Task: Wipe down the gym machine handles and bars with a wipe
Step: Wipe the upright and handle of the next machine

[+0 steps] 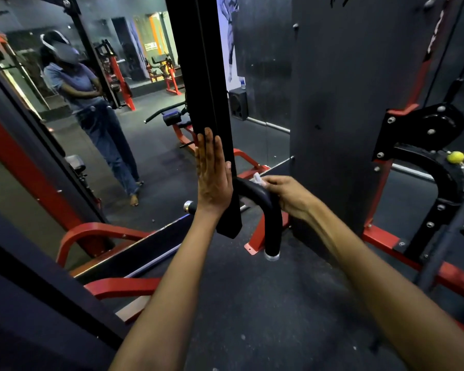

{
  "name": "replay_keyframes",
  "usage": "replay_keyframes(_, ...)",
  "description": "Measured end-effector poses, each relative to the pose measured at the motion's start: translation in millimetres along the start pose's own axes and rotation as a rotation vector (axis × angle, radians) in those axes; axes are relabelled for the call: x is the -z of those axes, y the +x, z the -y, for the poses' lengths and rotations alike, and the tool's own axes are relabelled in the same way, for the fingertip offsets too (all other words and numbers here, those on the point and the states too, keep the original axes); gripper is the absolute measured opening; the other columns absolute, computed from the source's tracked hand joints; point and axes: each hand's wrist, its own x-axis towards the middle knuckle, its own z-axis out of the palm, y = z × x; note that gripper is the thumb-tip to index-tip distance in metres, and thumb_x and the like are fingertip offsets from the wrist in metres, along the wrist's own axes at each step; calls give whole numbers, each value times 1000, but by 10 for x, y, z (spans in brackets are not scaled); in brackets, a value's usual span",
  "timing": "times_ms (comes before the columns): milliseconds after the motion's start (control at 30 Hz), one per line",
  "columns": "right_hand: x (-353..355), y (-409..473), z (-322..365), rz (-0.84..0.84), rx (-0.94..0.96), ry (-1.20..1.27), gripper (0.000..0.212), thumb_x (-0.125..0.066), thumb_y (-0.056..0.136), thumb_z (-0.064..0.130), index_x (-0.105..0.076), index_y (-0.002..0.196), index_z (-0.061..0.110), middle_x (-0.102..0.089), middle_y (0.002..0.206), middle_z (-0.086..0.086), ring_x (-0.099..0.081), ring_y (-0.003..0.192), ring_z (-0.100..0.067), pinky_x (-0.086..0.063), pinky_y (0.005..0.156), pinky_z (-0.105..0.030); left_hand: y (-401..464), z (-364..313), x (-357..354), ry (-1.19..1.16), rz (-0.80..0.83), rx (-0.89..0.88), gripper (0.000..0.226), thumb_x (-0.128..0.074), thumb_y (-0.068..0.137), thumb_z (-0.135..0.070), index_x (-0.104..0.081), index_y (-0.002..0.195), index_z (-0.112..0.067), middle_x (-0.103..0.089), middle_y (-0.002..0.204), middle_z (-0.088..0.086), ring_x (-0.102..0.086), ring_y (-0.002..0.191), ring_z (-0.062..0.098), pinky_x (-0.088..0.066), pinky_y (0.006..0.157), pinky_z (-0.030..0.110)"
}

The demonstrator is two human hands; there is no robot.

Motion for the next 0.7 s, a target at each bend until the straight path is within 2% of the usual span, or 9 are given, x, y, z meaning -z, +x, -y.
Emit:
replay_keyframes(100, 146, 4, -214, 102, -69, 47, 16, -47, 91, 2, -62, 95, 6, -68, 81, -2, -65, 75, -13, -51, 76, -29, -16, -21, 3, 5, 0, 1, 80, -36, 96, -6, 18, 151, -26, 25, 158, -12, 15, 147, 13, 3, 121, 37)
replay_keyframes(200, 247, -120, -571, 95, -112, 200, 23, -48, 85, -5, -61, 100, 6, -69, 89, -13, -67, 83, -25, -52, 87, -38, -30, -12, -11, 21, -10, -13, 80, -36, 97, -5, 19, 151, -26, 26, 158, -11, 16, 147, 13, 4, 121, 37)
replay_keyframes(300, 252, -82, -734, 68, -132, 152, 30, -39, 90, -12, -61, 104, 3, -69, 87, -14, -65, 85, -26, -52, 83, -35, -12, -25, -13, 35, 6, -13, 82, -37, 95, -3, 20, 151, -26, 28, 157, -10, 17, 147, 13, 5, 121, 37)
replay_keyframes(367, 238, -69, -798, 59, -184, 97, 28, -42, 87, -17, -62, 92, 1, -69, 80, -13, -67, 78, -23, -56, 78, -33, -23, -32, -9, 45, 0, -11, 82, -36, 95, -4, 21, 151, -26, 28, 157, -10, 17, 147, 14, 5, 121, 38)
replay_keyframes(433, 232, -90, -886, 64, -233, -38, 32, -47, 84, -19, -66, 76, 6, -68, 74, -9, -66, 73, -19, -56, 75, -33, -26, -24, 1, 44, 6, -9, 81, -35, 96, -5, 21, 151, -26, 28, 157, -11, 18, 147, 14, 5, 121, 38)
replay_keyframes(533, 238, -132, -999, 67, -243, -506, 34, -44, 82, -17, -64, 65, 5, -64, 69, -12, -57, 66, -11, -51, 66, -28, -16, -10, 14, 45, 14, -11, 79, -34, 97, -7, 20, 151, -27, 28, 157, -11, 17, 147, 13, 5, 121, 37)
replay_keyframes(600, 229, -116, -926, -70, -157, -737, 30, -40, 81, -17, -57, 66, 3, -58, 67, -12, -46, 63, -6, -45, 59, -18, -14, -9, 18, 45, 9, -10, 80, -35, 97, -7, 20, 151, -27, 27, 157, -11, 16, 147, 13, 5, 121, 37)
replay_keyframes(633, 216, -86, -834, -202, -66, -701, 31, -39, 82, -19, -58, 71, 3, -56, 70, -10, -45, 62, -4, -42, 57, -16, -20, -10, 13, 42, 9, -6, 80, -36, 97, -6, 20, 151, -27, 26, 157, -11, 16, 147, 12, 5, 121, 37)
replay_keyframes(700, 117, -72, -484, -424, 195, -471, 24, -46, 87, -14, -66, 90, 0, -62, 83, -6, -55, 66, 1, -44, 62, -13, -33, -28, 2, 37, -5, 4, 81, -37, 96, -4, 18, 151, -27, 25, 158, -11, 15, 147, 12, 5, 121, 36)
